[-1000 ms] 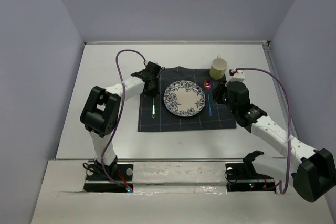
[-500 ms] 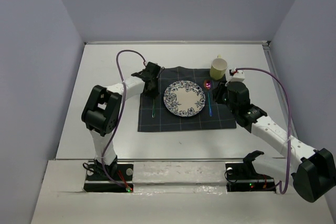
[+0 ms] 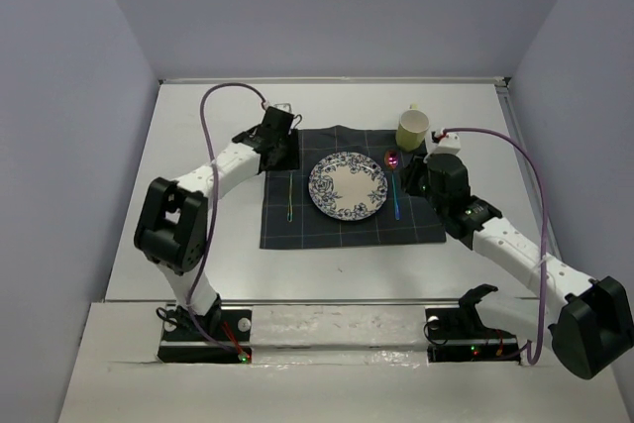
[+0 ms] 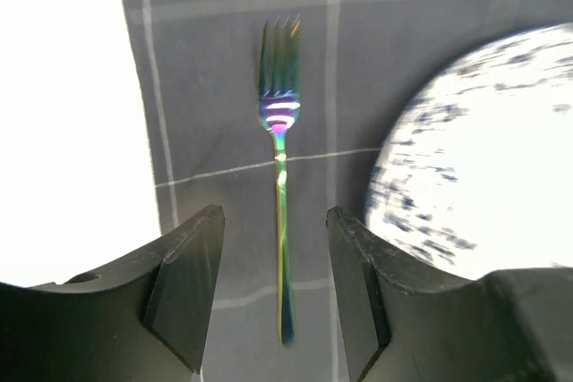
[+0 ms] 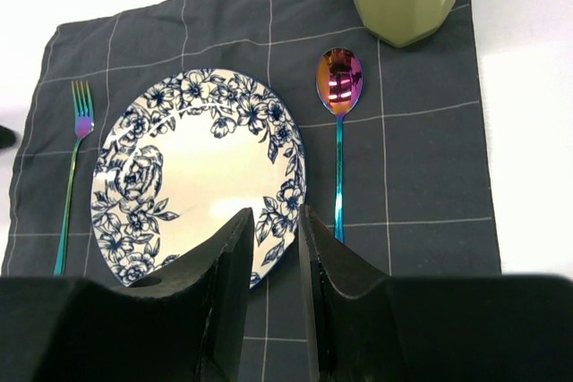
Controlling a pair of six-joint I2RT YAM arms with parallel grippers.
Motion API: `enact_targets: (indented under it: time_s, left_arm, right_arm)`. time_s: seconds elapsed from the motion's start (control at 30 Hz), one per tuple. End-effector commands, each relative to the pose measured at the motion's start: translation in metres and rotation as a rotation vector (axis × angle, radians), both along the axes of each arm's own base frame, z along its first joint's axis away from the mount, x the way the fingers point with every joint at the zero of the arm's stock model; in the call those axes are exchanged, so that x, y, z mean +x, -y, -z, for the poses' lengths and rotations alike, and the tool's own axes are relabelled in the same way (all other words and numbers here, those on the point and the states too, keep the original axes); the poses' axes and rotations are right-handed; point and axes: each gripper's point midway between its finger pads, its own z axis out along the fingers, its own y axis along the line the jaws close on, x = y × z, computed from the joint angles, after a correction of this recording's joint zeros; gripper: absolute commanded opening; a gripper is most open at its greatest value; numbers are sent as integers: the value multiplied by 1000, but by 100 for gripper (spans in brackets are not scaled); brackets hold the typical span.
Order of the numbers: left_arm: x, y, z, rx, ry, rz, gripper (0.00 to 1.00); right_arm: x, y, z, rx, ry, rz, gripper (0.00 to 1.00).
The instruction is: Set the dinner table for one person
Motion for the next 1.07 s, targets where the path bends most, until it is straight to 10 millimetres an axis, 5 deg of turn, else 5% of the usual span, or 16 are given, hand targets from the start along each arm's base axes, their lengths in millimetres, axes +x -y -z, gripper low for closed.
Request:
enact_targets:
  time_s: [0.0, 0.13, 0.17, 0.2, 0.33, 0.4, 0.43, 0.47, 0.6, 0.77, 0.8, 0.9, 1.03]
  left_arm:
    - [7, 6, -126, -122, 313, 40, 61]
    - [-31, -8, -197, -182, 530, 66, 65]
    - [-38, -11, -207, -196, 570, 68, 75]
    - [-44, -15, -221, -219, 631, 68, 99]
    - [-95, -45, -242, -289, 808, 65, 99]
    - [-119, -53, -250, -318, 910, 113, 99]
    - [-126, -55, -252, -326, 939, 120, 99]
    - [-131, -59, -257, -343, 972, 112, 99]
    - [-152, -67, -289, -396, 1101, 143, 99]
    - [-164, -79, -301, -430, 1168, 126, 99]
    - [-172, -76, -306, -444, 1195, 165, 99]
    - [-178, -78, -309, -451, 1207, 167, 99]
    - [-186, -75, -313, -465, 1220, 205, 99]
  right_arm:
    - [2, 6, -26, 50, 109, 40, 32]
    - [-6, 20, -50, 108, 221, 93, 32]
    - [-9, 23, -54, 120, 242, 105, 32]
    - [-13, 28, -50, 123, 249, 120, 32]
    - [-26, 50, -73, 181, 378, 195, 34]
    - [-29, 52, -76, 187, 400, 195, 58]
    - [-30, 52, -80, 197, 414, 191, 89]
    - [-30, 51, -81, 199, 417, 186, 99]
    - [-35, 44, -98, 221, 453, 135, 100]
    - [-71, 40, -162, 328, 616, 12, 100]
    - [-89, 45, -188, 364, 695, -17, 100]
    - [-113, 60, -220, 406, 790, -3, 100]
    - [-117, 70, -215, 355, 786, 30, 100]
